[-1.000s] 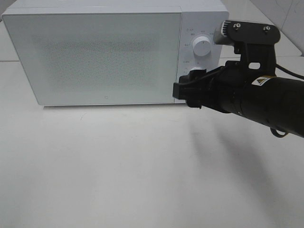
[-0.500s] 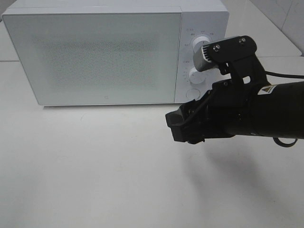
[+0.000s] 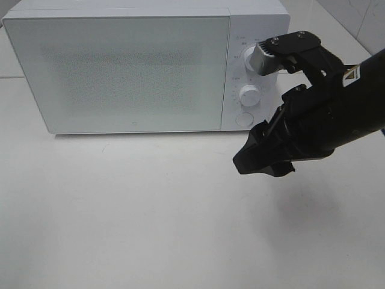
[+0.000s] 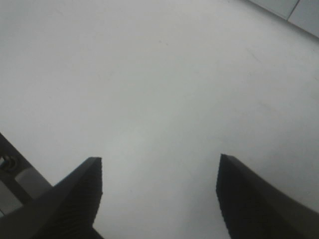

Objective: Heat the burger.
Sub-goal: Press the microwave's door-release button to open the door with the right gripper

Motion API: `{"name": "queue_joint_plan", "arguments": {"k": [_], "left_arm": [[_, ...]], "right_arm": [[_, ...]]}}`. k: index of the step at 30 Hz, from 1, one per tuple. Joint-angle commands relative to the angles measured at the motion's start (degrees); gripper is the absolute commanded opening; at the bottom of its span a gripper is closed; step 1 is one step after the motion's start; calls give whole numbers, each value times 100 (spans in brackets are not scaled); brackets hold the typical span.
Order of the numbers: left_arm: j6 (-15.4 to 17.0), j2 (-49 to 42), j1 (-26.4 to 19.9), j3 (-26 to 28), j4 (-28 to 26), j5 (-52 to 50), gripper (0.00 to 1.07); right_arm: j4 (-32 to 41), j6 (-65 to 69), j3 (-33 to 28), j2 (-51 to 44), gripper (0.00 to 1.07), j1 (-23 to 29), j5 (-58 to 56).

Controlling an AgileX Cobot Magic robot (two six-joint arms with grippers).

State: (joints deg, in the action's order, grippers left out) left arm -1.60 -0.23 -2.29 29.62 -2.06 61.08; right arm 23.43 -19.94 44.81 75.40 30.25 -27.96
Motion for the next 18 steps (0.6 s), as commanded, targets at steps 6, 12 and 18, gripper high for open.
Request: {"name": "queue_joint_plan", "arguments": {"k": [6,12,18], "left_arm": [[46,-115,29,-6,-6,17,101],[46,-115,29,-6,-6,17,101],[46,-115,29,-6,-6,17,101]], "right_arm": [[-2068,1960,470,-138,68,-34,-2194],[-2309,1994,470,-808,76,-34,-2647],[-2733,1994,321,-2074,76,-103,-2756]]}}
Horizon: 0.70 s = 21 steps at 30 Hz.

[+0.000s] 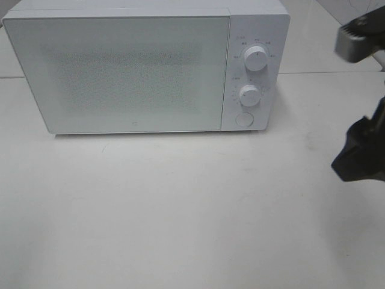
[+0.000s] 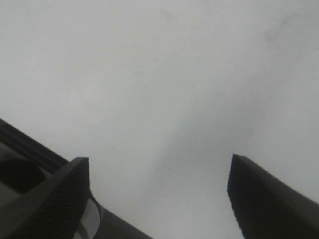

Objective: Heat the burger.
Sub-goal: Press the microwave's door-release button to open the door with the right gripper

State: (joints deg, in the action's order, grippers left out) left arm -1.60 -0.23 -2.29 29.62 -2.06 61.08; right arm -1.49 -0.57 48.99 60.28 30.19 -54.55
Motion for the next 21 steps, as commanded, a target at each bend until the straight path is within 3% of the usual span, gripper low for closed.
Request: {"name": "queue_joint_plan", "arguments": {"k": [1,4,6,9,21], "left_arm": [[46,-115,29,-6,-6,17,101],[46,-115,29,-6,-6,17,101],[46,-115,29,-6,-6,17,101],[46,-115,29,-6,-6,17,101],[46,-115,29,-6,-6,17,101]], "right_arm": [[-258,57,-235,-974,76,-264,-109],[-258,57,-292,-1209,76,-384,-143],[-258,-23,-567,-2120,76,-974,-304],[-281,-23,-785,-2762,76,-1398,-413],[-281,-23,-1696,-5191,76,-2595,-493]]}}
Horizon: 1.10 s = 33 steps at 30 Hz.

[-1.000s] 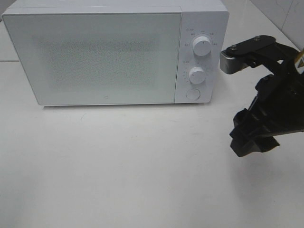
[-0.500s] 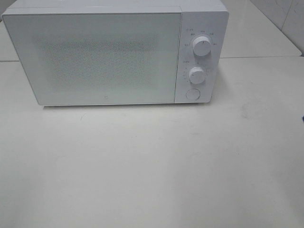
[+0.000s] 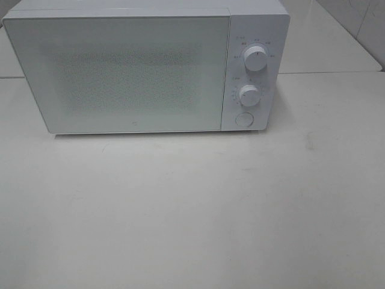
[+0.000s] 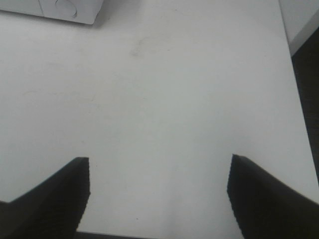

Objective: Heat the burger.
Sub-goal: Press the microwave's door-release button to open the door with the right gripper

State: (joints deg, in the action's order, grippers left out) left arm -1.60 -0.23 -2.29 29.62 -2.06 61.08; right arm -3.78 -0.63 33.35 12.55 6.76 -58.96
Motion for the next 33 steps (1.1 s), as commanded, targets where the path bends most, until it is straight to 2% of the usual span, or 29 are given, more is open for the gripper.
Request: {"name": "queue_joint_plan", "arguments": {"k": [1,5,11,33], "left_arm": [[46,-115,29,-6,-6,17,101],[46,-115,29,-6,-6,17,101],[46,-115,29,-6,-6,17,101],[46,-46,29,-6,0,17,100]], "right_arm": [[-52,-17,-132,-418,76,-252,-52],[-29,6,-430,-974,76,-447,69],[-29,29,-481,-1444,76,-458,206],[-29,63,-447,-1438,76,-458,246]]}}
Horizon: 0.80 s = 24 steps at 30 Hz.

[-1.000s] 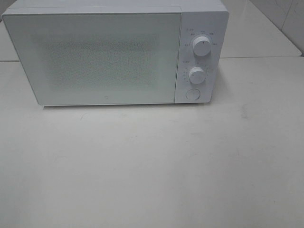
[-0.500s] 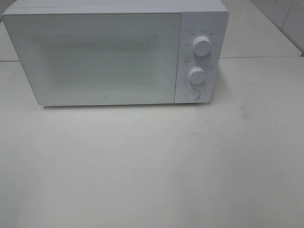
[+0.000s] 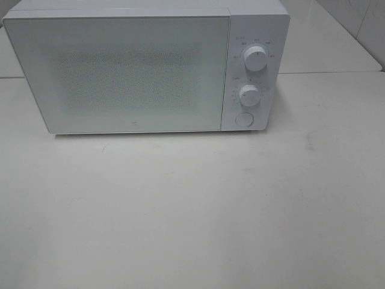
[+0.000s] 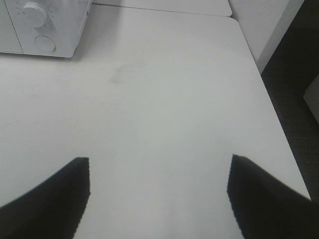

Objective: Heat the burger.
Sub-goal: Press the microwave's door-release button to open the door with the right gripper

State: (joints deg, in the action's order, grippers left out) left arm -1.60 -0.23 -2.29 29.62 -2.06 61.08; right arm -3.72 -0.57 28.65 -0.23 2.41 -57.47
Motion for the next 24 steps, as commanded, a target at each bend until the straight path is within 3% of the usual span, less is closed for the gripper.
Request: {"name": "queue_joint_plan", "arguments": {"k": [1,8,13,24], "left_arm": [[46,-46,29,-6,0,17,100],[46,-46,29,-6,0,17,100],[46,-46,29,-6,0,17,100],[46,-46,29,-6,0,17,100]], "right_arm": [[-34,57,52,-160,76,-23,155],[-17,57,138,132,76,-23,670],[-6,57,-52,825,76,-23,2114],[11,57,-458,2051,75,-23,3736]]}}
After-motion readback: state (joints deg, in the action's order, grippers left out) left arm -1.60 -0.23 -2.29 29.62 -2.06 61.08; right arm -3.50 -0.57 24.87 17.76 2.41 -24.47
